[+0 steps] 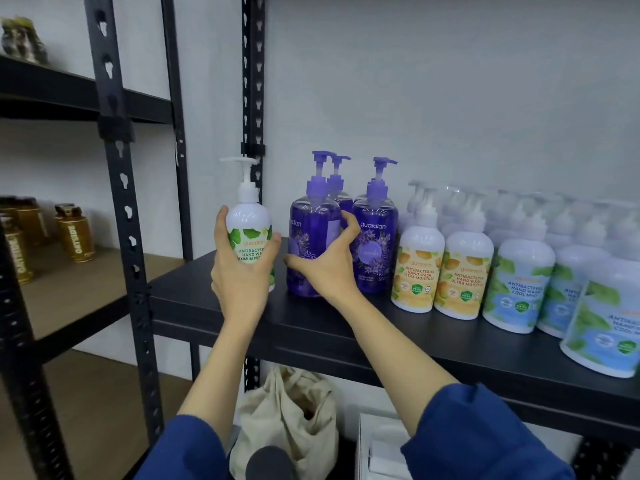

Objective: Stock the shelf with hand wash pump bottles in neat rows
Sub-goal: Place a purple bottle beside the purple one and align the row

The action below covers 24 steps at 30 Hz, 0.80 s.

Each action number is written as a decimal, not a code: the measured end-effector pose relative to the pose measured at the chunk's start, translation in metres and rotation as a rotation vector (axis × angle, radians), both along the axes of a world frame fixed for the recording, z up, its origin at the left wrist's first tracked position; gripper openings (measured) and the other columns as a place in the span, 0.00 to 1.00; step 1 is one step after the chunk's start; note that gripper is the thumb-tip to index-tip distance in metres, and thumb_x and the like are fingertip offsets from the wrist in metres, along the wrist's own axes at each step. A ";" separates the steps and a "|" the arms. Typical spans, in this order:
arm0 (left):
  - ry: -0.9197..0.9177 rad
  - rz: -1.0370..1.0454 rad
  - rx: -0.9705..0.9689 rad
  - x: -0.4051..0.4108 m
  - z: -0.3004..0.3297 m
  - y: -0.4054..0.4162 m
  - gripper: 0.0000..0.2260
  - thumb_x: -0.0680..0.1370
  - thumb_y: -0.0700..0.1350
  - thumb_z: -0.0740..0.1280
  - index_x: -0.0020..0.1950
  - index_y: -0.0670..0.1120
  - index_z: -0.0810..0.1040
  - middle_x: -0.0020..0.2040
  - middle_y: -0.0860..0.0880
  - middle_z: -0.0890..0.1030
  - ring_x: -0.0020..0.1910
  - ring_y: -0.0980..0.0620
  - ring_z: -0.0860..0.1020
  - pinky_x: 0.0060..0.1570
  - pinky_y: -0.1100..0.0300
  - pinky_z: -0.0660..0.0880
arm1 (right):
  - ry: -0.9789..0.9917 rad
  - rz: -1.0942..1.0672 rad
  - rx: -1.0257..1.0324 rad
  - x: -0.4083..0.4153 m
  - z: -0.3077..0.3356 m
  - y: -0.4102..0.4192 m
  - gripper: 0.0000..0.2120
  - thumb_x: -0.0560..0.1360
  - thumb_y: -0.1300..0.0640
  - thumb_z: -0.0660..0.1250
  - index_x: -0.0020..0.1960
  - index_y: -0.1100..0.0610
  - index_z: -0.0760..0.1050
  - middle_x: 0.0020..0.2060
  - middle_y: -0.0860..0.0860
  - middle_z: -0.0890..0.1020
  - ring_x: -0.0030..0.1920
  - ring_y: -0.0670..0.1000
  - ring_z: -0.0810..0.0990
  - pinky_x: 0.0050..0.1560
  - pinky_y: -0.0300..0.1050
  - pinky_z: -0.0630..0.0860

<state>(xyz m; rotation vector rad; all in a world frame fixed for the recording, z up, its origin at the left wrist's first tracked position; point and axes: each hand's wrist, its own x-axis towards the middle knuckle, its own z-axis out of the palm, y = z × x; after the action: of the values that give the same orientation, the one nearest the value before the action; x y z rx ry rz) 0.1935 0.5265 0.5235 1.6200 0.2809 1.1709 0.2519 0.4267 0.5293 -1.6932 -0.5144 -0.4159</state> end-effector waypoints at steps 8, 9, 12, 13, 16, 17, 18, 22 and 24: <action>-0.008 0.001 0.017 0.004 -0.003 0.002 0.33 0.73 0.55 0.70 0.74 0.58 0.58 0.55 0.55 0.73 0.53 0.56 0.70 0.54 0.59 0.65 | -0.267 -0.339 -0.487 -0.018 0.002 -0.001 0.47 0.71 0.47 0.72 0.77 0.48 0.43 0.73 0.58 0.54 0.67 0.60 0.66 0.56 0.57 0.75; -0.007 0.003 0.019 0.004 -0.003 0.002 0.33 0.73 0.55 0.70 0.74 0.58 0.58 0.56 0.54 0.74 0.53 0.56 0.70 0.54 0.59 0.65 | -0.267 -0.316 -0.472 -0.018 0.002 -0.002 0.46 0.71 0.48 0.72 0.77 0.47 0.44 0.73 0.58 0.55 0.67 0.60 0.65 0.57 0.57 0.75; -0.005 0.009 0.020 0.003 -0.003 0.001 0.33 0.73 0.55 0.70 0.74 0.58 0.58 0.56 0.54 0.74 0.52 0.56 0.70 0.54 0.59 0.65 | -0.237 -0.112 -0.248 -0.015 0.001 -0.010 0.44 0.70 0.56 0.73 0.76 0.47 0.48 0.73 0.51 0.57 0.71 0.52 0.62 0.65 0.52 0.69; -0.003 0.008 0.020 0.003 -0.003 0.001 0.33 0.73 0.54 0.70 0.75 0.58 0.58 0.56 0.53 0.74 0.52 0.56 0.70 0.54 0.60 0.65 | -0.211 -0.053 -0.181 -0.014 0.001 -0.012 0.44 0.70 0.59 0.73 0.75 0.46 0.49 0.73 0.49 0.57 0.71 0.49 0.60 0.68 0.51 0.66; 0.006 0.007 0.024 0.002 -0.004 0.001 0.33 0.73 0.55 0.70 0.75 0.58 0.58 0.57 0.52 0.74 0.52 0.56 0.70 0.53 0.60 0.65 | -0.218 -0.080 -0.202 -0.014 -0.001 -0.010 0.45 0.71 0.60 0.72 0.76 0.47 0.46 0.75 0.51 0.54 0.74 0.52 0.57 0.70 0.54 0.65; 0.009 0.007 0.027 0.003 -0.004 0.001 0.33 0.73 0.55 0.70 0.75 0.58 0.58 0.57 0.52 0.75 0.52 0.56 0.70 0.53 0.59 0.65 | -0.241 -0.155 -0.279 -0.016 0.000 -0.008 0.45 0.71 0.57 0.72 0.77 0.48 0.45 0.76 0.53 0.52 0.74 0.55 0.56 0.68 0.54 0.67; 0.011 0.008 0.030 0.003 -0.004 0.001 0.33 0.73 0.55 0.70 0.75 0.59 0.58 0.58 0.51 0.75 0.52 0.56 0.70 0.53 0.59 0.65 | -0.270 -0.242 -0.357 -0.016 0.000 -0.005 0.45 0.71 0.54 0.72 0.77 0.50 0.45 0.76 0.56 0.51 0.73 0.57 0.57 0.65 0.54 0.68; 0.010 0.005 0.040 0.004 -0.005 0.002 0.34 0.73 0.55 0.70 0.74 0.58 0.58 0.59 0.49 0.76 0.53 0.55 0.70 0.54 0.58 0.66 | -0.277 -0.379 -0.475 -0.015 0.004 0.000 0.50 0.69 0.46 0.74 0.77 0.53 0.44 0.71 0.61 0.55 0.69 0.59 0.60 0.62 0.54 0.72; 0.013 0.008 0.043 0.004 -0.004 0.002 0.34 0.73 0.55 0.70 0.74 0.58 0.58 0.60 0.49 0.76 0.53 0.56 0.70 0.55 0.58 0.66 | -0.261 -0.367 -0.439 -0.014 0.003 0.000 0.49 0.68 0.48 0.75 0.77 0.52 0.45 0.69 0.60 0.57 0.67 0.58 0.62 0.60 0.54 0.73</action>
<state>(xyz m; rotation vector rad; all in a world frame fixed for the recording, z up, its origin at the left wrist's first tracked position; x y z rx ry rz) 0.1978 0.5285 0.5192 1.6656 0.2722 1.1802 0.2381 0.4265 0.5325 -2.1824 -0.5076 -0.8451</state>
